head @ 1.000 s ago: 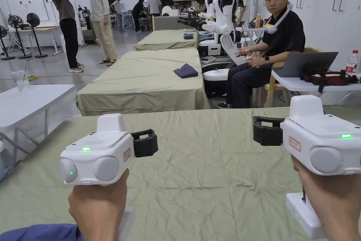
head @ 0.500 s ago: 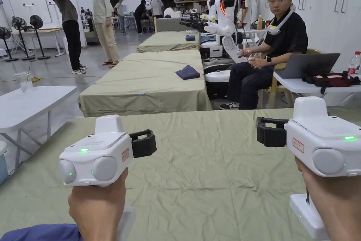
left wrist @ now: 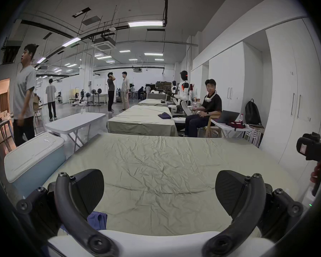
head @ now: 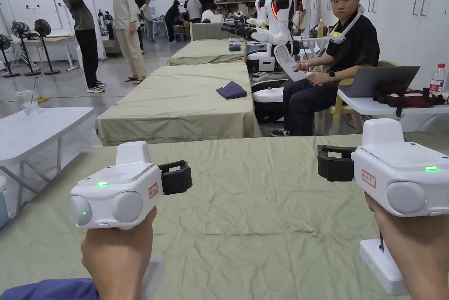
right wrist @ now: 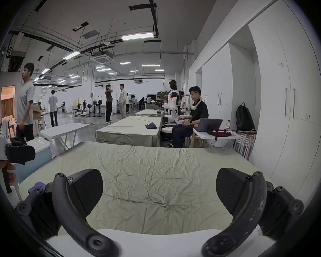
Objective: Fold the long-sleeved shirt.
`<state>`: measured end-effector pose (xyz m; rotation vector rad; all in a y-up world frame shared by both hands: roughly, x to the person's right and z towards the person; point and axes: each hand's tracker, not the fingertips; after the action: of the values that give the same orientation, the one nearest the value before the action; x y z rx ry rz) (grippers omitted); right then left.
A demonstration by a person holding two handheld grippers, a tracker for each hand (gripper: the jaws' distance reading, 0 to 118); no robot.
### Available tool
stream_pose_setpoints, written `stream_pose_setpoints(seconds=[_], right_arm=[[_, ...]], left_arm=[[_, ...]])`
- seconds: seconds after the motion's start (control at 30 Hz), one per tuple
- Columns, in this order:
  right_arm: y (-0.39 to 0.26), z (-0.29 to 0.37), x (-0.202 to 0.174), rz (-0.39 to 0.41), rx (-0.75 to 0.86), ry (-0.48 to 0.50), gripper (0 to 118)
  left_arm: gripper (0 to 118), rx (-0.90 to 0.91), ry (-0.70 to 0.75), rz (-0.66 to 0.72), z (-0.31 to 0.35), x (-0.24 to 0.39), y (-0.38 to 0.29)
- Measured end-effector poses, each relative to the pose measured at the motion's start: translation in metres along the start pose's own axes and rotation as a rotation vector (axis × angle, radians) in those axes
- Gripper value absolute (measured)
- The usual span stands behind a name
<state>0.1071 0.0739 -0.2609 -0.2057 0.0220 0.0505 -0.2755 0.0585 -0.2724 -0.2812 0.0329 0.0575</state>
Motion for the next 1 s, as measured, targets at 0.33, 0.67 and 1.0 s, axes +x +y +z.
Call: stream_pose_setpoints(seconds=[0.33,0.67,1.0], right_arm=[[0.0013,0.0009,-0.0035,0.002,-0.001,0.008,118],[0.0011,-0.0003,-0.0077,0.002,-0.006,0.019,118],[-0.0023,-0.0031,-0.0084,0.007,-0.016,0.019,118]], left_arm=[[118,-0.013,0.003,-0.001,-0.0018,-0.0009,-0.0050],[118,-0.014,0.003,0.004,-0.0023,-0.0019,-0.0087],[118,-0.021,0.003,0.004,-0.0037,-0.0014,-0.0099]])
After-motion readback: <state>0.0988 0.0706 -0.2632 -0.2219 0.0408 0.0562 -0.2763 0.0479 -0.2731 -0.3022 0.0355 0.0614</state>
